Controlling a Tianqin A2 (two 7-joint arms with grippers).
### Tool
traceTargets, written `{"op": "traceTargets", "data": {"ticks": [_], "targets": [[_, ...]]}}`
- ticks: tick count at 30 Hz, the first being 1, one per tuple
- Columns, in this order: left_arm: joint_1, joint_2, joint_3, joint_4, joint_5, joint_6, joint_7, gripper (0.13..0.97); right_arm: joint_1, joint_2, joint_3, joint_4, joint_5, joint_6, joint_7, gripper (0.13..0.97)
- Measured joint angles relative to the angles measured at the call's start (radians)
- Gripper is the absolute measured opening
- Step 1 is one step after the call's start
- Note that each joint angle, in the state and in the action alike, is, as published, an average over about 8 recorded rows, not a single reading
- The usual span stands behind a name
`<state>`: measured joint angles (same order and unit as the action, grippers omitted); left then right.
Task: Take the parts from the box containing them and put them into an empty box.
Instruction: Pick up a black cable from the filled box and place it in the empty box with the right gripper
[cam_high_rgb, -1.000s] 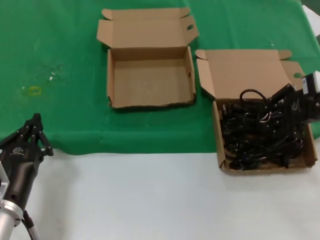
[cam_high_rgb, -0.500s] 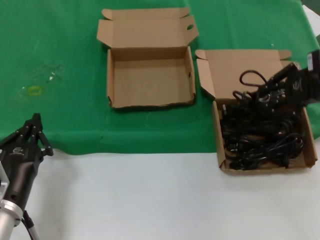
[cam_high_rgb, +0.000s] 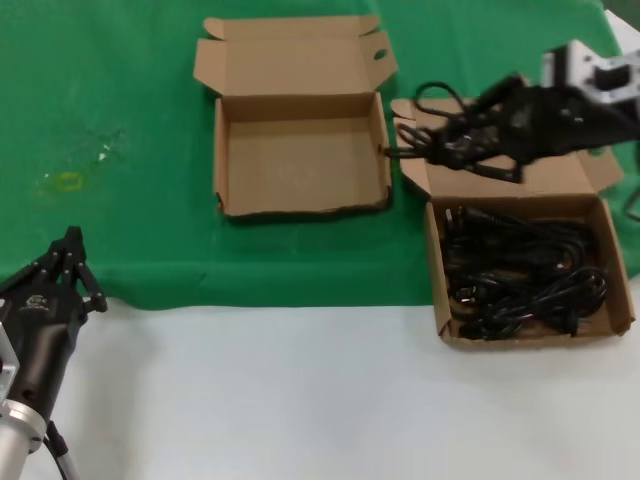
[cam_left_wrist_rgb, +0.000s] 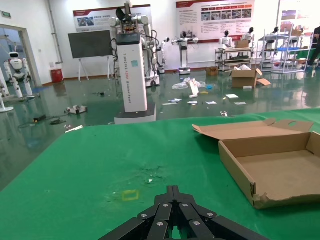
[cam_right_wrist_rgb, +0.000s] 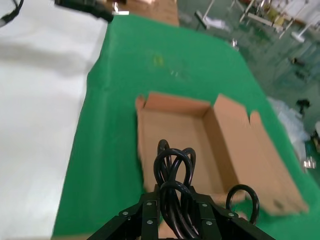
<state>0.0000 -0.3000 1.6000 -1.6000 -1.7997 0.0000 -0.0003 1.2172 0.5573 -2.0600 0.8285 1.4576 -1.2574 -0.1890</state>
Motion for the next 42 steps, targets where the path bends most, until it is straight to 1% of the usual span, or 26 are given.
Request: {"op": "traceTargets", "data": {"ticks": [5, 9, 13, 21, 25, 29, 42], "targets": [[0.0, 0.0, 0.0, 0.0, 0.0, 0.0, 0.0, 0.144, 0.008, -0.076, -0.013, -0.005, -0.005, 0.047, 0.015, 0.249], [0.0, 0.0, 0.0, 0.0, 0.0, 0.0, 0.0, 0.144, 0.045, -0.16, -0.033, -0.078, -0.018, 0.083, -0.005, 0.248], [0.0, 0.0, 0.0, 0.0, 0.0, 0.0, 0.0, 0.144, 0.1, -0.258, -0.049, -0.218, -0.033, 0.128, -0.061, 0.247], [0.0, 0.0, 0.0, 0.0, 0.0, 0.0, 0.0, 0.144, 0.217, -0.444, -0.042, -0.575, -0.039, 0.239, -0.222, 0.246], [0.0, 0.0, 0.0, 0.0, 0.0, 0.0, 0.0, 0.144, 0.253, -0.504, -0.043, -0.689, -0.025, 0.293, -0.277, 0.245], [0.0, 0.0, 0.0, 0.0, 0.0, 0.0, 0.0, 0.144, 0.262, -0.536, -0.094, -0.727, 0.023, 0.339, -0.289, 0.245], [0.0, 0.0, 0.0, 0.0, 0.0, 0.0, 0.0, 0.144, 0.235, -0.557, -0.402, -0.708, 0.303, 0.446, -0.26, 0.243]]}}
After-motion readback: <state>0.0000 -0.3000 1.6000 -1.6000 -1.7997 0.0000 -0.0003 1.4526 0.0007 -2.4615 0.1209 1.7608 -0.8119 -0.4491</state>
